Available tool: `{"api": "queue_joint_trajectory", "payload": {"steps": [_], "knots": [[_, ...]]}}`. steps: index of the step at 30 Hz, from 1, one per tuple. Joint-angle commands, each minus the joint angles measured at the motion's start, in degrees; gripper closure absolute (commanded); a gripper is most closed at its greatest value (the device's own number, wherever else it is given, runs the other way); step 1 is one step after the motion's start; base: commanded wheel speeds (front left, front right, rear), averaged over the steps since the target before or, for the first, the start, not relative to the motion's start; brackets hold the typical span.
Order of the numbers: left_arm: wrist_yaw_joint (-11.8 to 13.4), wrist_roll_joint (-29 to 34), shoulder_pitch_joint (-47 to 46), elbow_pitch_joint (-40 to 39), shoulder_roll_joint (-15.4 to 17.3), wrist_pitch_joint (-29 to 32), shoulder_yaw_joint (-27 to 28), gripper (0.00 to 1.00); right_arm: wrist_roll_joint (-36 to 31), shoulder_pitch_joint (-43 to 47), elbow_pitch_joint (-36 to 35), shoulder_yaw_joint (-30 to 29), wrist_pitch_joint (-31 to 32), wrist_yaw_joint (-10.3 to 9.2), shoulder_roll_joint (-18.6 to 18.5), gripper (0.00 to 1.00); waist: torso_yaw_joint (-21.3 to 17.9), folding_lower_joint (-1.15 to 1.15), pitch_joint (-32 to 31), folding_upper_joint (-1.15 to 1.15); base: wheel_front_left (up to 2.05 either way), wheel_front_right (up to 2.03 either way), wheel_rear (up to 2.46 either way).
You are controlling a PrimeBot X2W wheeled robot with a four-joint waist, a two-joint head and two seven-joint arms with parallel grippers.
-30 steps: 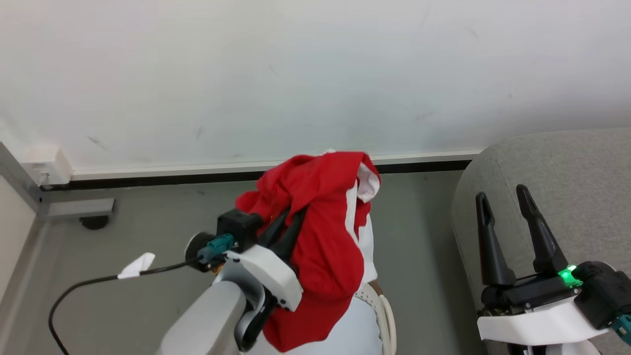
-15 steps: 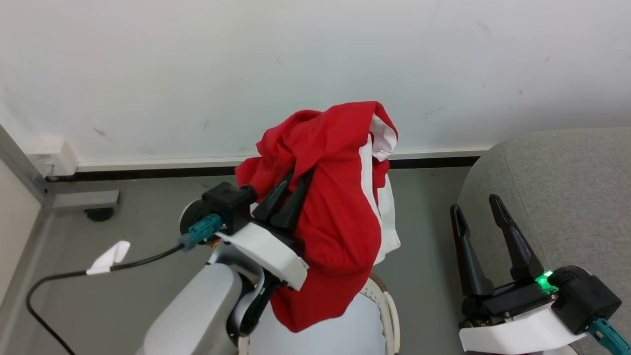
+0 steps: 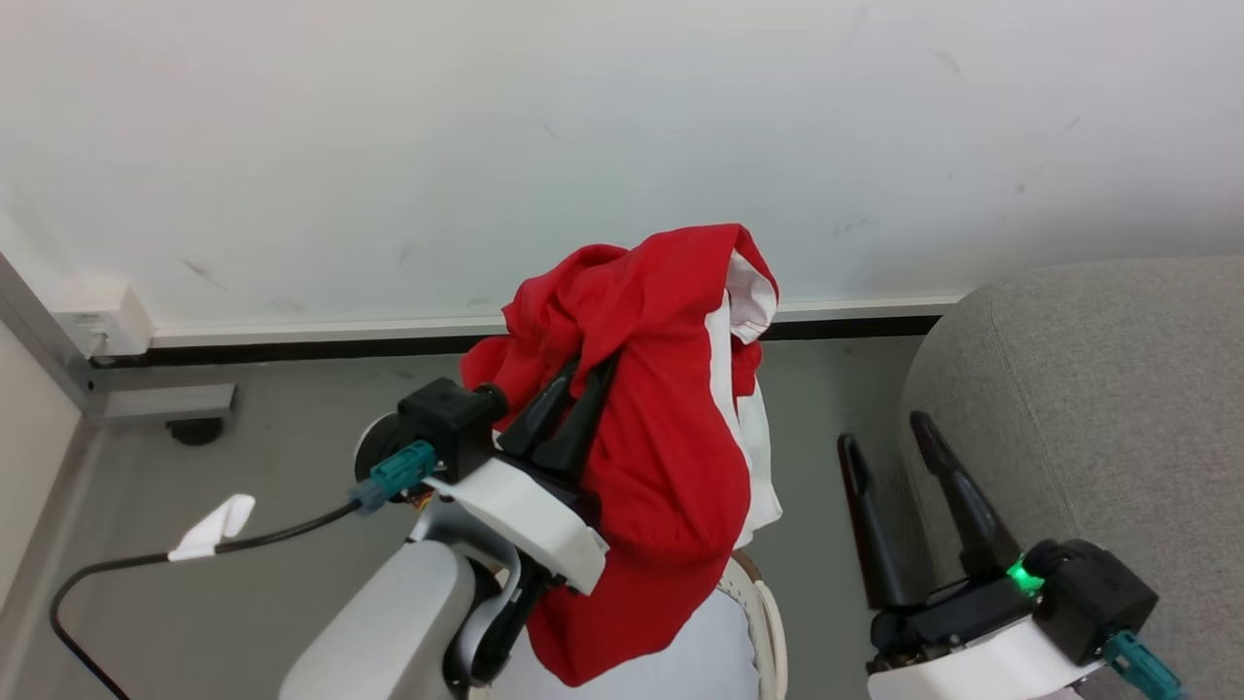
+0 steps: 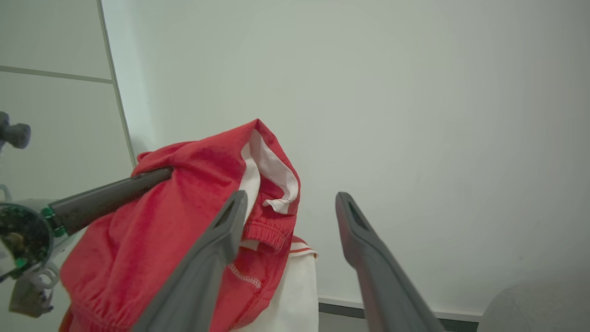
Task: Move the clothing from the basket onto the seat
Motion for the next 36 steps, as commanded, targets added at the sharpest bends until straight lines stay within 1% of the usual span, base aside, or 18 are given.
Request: {"api": "queue_joint_trajectory", "payload": {"steps": [1, 4, 7, 11, 17, 23, 31, 36], "knots": [[0.0, -0.3, 0.6, -0.5, 0.3, -0.3, 0.0, 1.0, 0.8, -0.4, 0.9, 1.0, 0.0, -0.12, -0.2, 0.0, 0.0, 0.0, -0.1, 0.0, 0.0, 0.0, 0.0], [0.0, -0.3, 0.8, -0.4, 0.4, -0.4, -0.3, 1.0, 5.7, -0.9, 3.5, 4.2, 0.0, -0.12, -0.2, 0.0, 0.1, 0.0, -0.2, 0.0, 0.0, 0.0, 0.0], [0.0, -0.2, 1.2, -0.1, 0.3, -0.4, -0.8, 1.0, 10.0, -2.9, 6.9, 8.8, 0.6, -0.12, -1.1, 0.0, 0.1, 0.0, -0.3, 0.0, 0.0, 0.0, 0.0], [-0.2, -0.2, 1.5, 0.4, -0.3, -0.6, -1.5, 1.0, 16.3, -5.4, 9.8, 14.3, 2.9, -0.12, -2.7, 0.0, 0.6, 0.0, -0.5, 0.0, 0.0, 0.0, 0.0], [-0.8, 0.0, 1.5, 1.2, -1.5, -0.7, -3.4, 1.0, 23.4, -9.2, 13.6, 21.0, 5.6, -0.12, -5.4, 0.0, 2.6, 0.0, -0.7, 0.0, 0.0, 0.0, 0.0], [-1.5, 0.5, 1.3, 2.2, -3.2, -0.5, -5.6, 1.0, 29.5, -13.1, 17.3, 27.1, 7.3, -0.12, -6.7, 0.0, 4.9, 0.0, -0.7, 0.0, 0.0, 0.0, 0.0], [-2.4, 0.6, 1.6, 4.0, -4.7, -0.8, -8.0, 1.0, 38.1, -17.7, 19.2, 33.6, 6.4, -0.12, -8.3, 0.0, 6.9, 0.0, -0.7, 0.0, 0.0, 0.0, 0.0], [-2.7, 0.0, 1.3, 4.5, -5.2, -0.9, -8.7, 1.0, 40.2, -20.4, 21.5, 36.7, 4.1, -0.12, -9.8, 0.0, 7.8, 0.0, -0.6, 0.0, 0.0, 0.0, 0.0]]}}
